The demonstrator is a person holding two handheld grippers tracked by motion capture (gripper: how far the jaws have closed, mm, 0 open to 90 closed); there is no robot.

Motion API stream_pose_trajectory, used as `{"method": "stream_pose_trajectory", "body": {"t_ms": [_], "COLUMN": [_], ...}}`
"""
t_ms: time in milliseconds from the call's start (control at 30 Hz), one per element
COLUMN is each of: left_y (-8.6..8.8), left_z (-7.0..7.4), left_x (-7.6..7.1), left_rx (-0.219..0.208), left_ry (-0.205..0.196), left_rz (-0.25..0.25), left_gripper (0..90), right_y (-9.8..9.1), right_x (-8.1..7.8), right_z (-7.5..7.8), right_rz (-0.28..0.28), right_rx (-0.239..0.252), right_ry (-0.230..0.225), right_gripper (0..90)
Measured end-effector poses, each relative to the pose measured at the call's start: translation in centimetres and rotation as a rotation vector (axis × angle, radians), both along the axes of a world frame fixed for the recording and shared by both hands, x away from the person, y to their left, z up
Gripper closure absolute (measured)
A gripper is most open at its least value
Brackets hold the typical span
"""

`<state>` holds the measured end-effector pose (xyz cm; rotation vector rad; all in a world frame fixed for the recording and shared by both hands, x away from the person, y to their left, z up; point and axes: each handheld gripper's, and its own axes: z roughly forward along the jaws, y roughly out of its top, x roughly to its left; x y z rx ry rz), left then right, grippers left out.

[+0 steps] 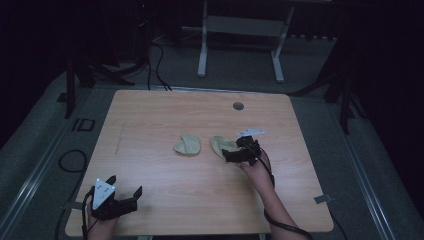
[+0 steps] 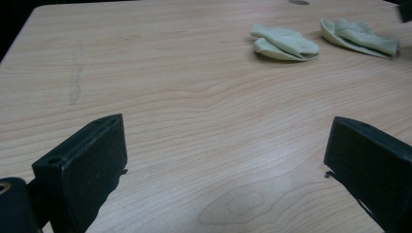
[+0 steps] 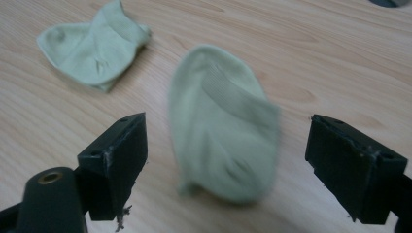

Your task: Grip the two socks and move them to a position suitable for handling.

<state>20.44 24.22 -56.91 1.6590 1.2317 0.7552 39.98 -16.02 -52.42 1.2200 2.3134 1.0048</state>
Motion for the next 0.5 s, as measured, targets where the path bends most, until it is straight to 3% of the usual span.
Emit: {"method": "stream_pose_trajectory", "body": {"t_ms": [300,500], "left_y": [-0.2,-0.1], "left_z": [-0.1,-0.1], "left_x": [0.0,0.0], "left_rx": [0.019,0.019], "left_ry": [0.002,0.007], "left_rz": [-0.013,-0.01], "left_gripper": [2.0,2.0], "right_y": [2.6,3.5], "right_x": [2.1,3.4], "right_z": [-0.9,-2.0], "right_rz": [0.016,0.008], "right_rx": [-0.025,-0.075], "right_ry": [0.018,0.031], "right_gripper": [22.3,26.6]}}
